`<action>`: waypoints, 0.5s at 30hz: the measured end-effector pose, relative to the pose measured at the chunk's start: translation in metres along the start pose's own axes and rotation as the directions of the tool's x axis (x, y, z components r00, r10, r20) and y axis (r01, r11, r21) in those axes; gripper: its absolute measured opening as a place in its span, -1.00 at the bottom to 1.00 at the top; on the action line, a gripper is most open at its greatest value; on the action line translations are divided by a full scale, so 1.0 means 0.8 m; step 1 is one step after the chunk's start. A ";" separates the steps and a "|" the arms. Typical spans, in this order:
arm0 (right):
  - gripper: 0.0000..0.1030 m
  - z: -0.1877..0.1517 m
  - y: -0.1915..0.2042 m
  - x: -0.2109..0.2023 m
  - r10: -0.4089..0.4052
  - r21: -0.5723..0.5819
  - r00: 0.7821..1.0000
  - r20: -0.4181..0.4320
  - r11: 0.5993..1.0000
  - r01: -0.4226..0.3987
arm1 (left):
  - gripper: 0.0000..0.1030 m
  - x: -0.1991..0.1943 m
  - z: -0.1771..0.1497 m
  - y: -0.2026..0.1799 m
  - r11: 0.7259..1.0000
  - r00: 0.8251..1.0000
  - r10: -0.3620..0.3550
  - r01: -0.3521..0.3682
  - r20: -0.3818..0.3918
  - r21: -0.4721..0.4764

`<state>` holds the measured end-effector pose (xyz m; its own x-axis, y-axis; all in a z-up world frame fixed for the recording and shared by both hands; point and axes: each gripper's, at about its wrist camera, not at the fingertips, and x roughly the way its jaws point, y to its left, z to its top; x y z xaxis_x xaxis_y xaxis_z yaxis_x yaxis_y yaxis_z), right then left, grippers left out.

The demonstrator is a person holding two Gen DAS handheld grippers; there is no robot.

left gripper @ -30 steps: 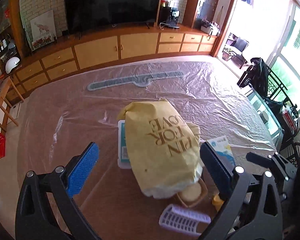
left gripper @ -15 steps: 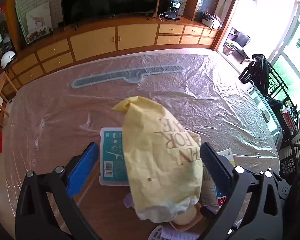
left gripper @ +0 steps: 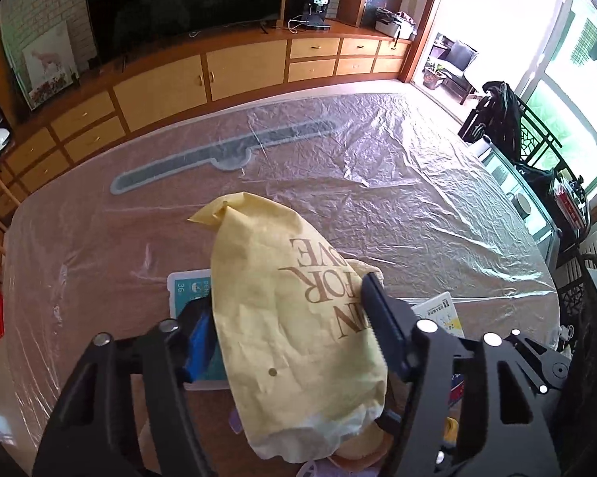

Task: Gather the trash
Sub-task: 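Grasp the yellow paper bag with the left tool while the right tool grasps the medicine box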

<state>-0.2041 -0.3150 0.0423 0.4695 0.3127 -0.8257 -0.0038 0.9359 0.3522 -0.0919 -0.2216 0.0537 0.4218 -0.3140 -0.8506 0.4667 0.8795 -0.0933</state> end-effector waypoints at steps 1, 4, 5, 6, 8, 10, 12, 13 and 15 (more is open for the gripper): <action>0.41 0.001 -0.003 0.000 0.022 0.017 1.000 -0.006 1.000 -0.022 | 0.07 -0.001 0.000 0.001 1.000 1.000 -0.005 0.005 0.002 0.000; 0.23 0.003 -0.008 -0.002 0.056 0.035 0.998 -0.010 0.998 -0.056 | -0.09 -0.004 0.000 0.006 1.000 1.000 -0.024 0.024 0.011 -0.013; 0.21 0.003 -0.008 -0.002 0.056 0.031 0.998 -0.009 0.998 -0.055 | -0.11 -0.005 0.000 0.008 0.999 0.999 -0.032 0.033 0.013 -0.022; 0.19 0.003 -0.007 -0.004 0.049 0.024 0.999 -0.006 0.999 -0.049 | -0.14 -0.007 0.001 0.012 0.998 0.999 -0.045 0.046 0.017 -0.037; 0.15 0.004 -0.008 -0.008 0.046 0.020 0.999 0.003 0.999 -0.046 | -0.20 -0.009 0.002 0.019 0.995 0.997 -0.073 0.074 0.021 -0.061; 0.12 0.006 -0.012 -0.013 0.052 0.030 0.999 0.015 0.998 -0.052 | -0.25 -0.012 0.001 0.024 0.993 0.996 -0.090 0.092 0.027 -0.075; 0.10 0.009 -0.017 -0.018 0.055 0.043 0.998 0.032 0.997 -0.057 | -0.27 -0.013 0.000 0.026 0.992 0.995 -0.098 0.101 0.031 -0.080; 0.09 0.009 -0.019 -0.021 0.057 0.047 0.998 0.038 0.997 -0.058 | -0.28 -0.015 -0.001 0.027 0.991 0.994 -0.100 0.103 0.036 -0.084; 0.07 0.012 -0.023 -0.025 0.054 0.049 0.998 0.046 0.997 -0.056 | -0.30 -0.019 -0.002 0.028 0.990 0.993 -0.103 0.107 0.052 -0.092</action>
<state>-0.2051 -0.3398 0.0563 0.5084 0.3548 -0.7846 0.0132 0.9079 0.4190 -0.0890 -0.1967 0.0637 0.4113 -0.4206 -0.8086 0.4360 0.8699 -0.2307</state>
